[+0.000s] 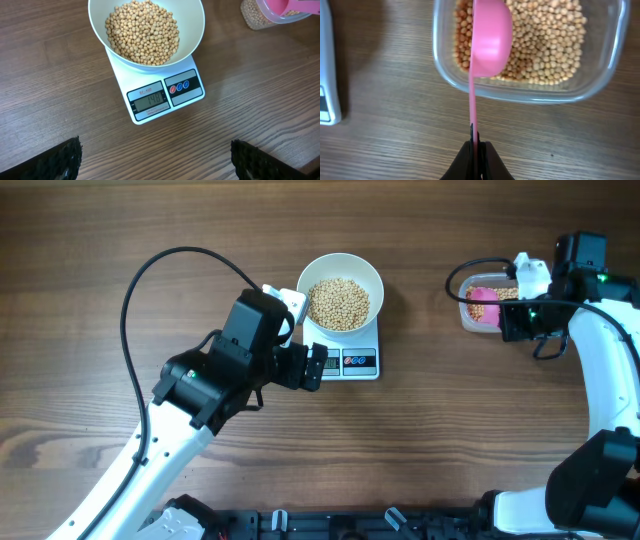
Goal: Scoop item into bowl and weigh 150g on scale
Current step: 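Dip the pink scoop into the soybeans with the right gripper, then lift the filled scoop and carry it over the white bowl, then tip the pink scoop to pour soybeans into the white bowl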
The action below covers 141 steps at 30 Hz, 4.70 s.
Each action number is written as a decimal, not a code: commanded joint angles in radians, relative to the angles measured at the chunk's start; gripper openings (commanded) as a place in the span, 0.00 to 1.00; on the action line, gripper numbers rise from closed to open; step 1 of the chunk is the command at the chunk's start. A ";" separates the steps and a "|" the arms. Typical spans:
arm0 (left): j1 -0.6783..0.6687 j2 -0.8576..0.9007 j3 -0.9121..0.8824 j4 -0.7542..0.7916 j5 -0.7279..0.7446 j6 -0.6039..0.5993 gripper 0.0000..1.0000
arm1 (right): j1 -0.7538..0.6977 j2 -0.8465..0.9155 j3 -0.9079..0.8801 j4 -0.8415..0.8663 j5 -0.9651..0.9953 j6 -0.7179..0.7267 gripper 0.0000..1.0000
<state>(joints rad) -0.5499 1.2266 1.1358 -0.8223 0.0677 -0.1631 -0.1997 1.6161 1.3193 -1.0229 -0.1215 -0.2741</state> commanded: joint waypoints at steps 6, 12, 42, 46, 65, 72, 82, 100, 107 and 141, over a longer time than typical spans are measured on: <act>-0.003 -0.007 -0.005 0.002 -0.013 -0.010 1.00 | 0.005 0.009 0.016 0.011 -0.030 0.080 0.04; -0.003 -0.007 -0.005 0.002 -0.013 -0.010 1.00 | -0.041 0.009 0.016 0.012 -0.229 0.080 0.04; -0.003 -0.007 -0.005 0.002 -0.013 -0.010 1.00 | -0.316 0.009 0.016 -0.012 -0.576 0.172 0.04; -0.003 -0.007 -0.005 0.002 -0.013 -0.010 1.00 | -0.318 0.009 0.016 -0.031 -0.614 0.171 0.04; -0.003 -0.007 -0.005 0.002 -0.013 -0.010 1.00 | -0.229 0.009 0.016 -0.035 -1.058 0.172 0.04; -0.003 -0.007 -0.005 0.002 -0.013 -0.010 1.00 | -0.051 0.009 0.016 0.045 -1.041 0.221 0.04; -0.003 -0.007 -0.005 0.002 -0.013 -0.010 1.00 | 0.182 -0.014 0.021 0.145 -0.703 0.282 0.04; -0.003 -0.007 -0.005 0.002 -0.013 -0.010 1.00 | 0.413 -0.119 0.022 0.324 -0.368 0.247 0.04; -0.003 -0.007 -0.005 0.002 -0.013 -0.010 1.00 | 0.446 -0.117 0.021 0.335 -0.228 0.214 0.04; -0.003 -0.007 -0.005 0.002 -0.013 -0.010 1.00 | 0.517 -0.109 0.014 0.349 -0.162 0.014 0.04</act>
<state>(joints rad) -0.5499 1.2266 1.1358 -0.8219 0.0677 -0.1635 0.3157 1.5124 1.3193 -0.6788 -0.3290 -0.2337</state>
